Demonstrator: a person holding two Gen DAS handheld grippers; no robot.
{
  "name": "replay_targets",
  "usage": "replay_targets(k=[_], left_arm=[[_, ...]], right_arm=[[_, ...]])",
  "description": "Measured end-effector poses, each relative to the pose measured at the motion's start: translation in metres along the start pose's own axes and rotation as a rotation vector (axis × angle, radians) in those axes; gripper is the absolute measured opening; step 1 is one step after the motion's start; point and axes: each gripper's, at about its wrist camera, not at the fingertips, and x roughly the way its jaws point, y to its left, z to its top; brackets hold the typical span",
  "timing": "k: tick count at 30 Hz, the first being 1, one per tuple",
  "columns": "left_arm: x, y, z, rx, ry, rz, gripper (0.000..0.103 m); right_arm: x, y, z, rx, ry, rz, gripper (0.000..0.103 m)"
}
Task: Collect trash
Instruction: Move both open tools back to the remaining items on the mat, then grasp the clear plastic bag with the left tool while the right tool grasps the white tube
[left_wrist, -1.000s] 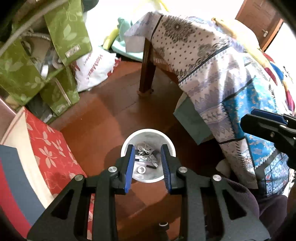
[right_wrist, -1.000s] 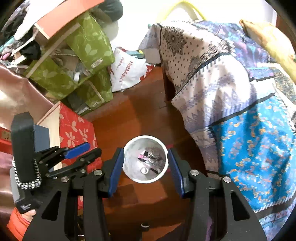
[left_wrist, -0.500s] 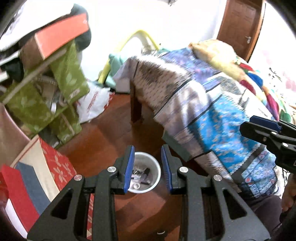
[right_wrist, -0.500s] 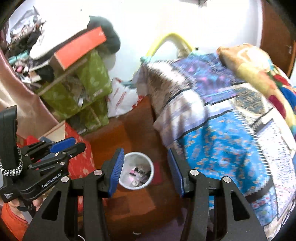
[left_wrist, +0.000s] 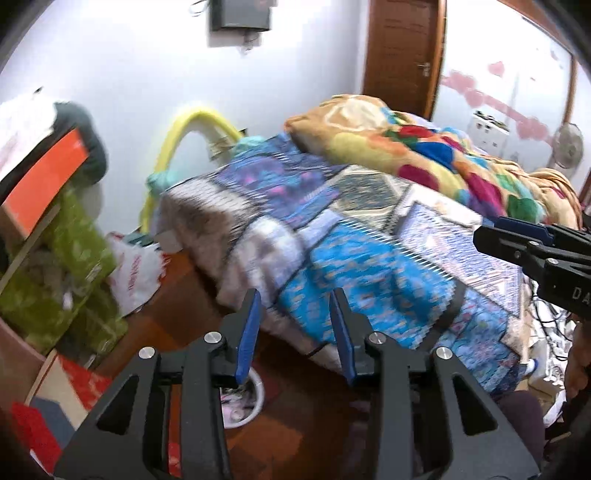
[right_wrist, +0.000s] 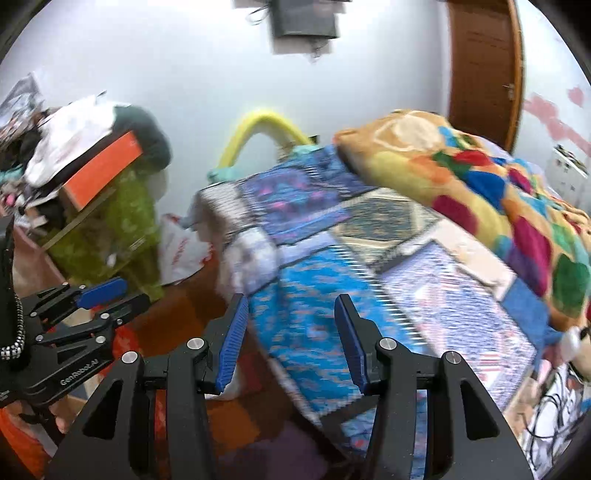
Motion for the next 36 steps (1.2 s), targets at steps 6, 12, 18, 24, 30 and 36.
replay_targets(k=[6, 12, 18, 24, 30, 36], left_arm=[[0.033, -0.063, 0.025, 0.073, 0.012, -0.087, 0.040], [0.079, -0.116, 0.043, 0.115, 0.059, -0.131, 0.041], [0.122, -0.156, 0.063, 0.124, 0.103, -0.202, 0.041], [0.168, -0.183, 0.081, 0.139, 0.145, -0.247, 0.041], [0.207, -0.204, 0.091, 0.156, 0.175, -0.256, 0.041], [0.240, -0.223, 0.097, 0.177, 0.194, -0.272, 0.041]], right_arm=[[-0.010, -0.064, -0.003, 0.065, -0.007, -0.103, 0.045], [-0.008, -0.129, -0.010, 0.160, 0.015, -0.171, 0.045], [0.000, -0.181, -0.017, 0.220, 0.039, -0.244, 0.045], [0.018, -0.218, -0.019, 0.256, 0.060, -0.276, 0.045], [0.050, -0.252, -0.014, 0.289, 0.075, -0.292, 0.045], [0.089, -0.288, -0.006, 0.385, 0.094, -0.261, 0.045]])
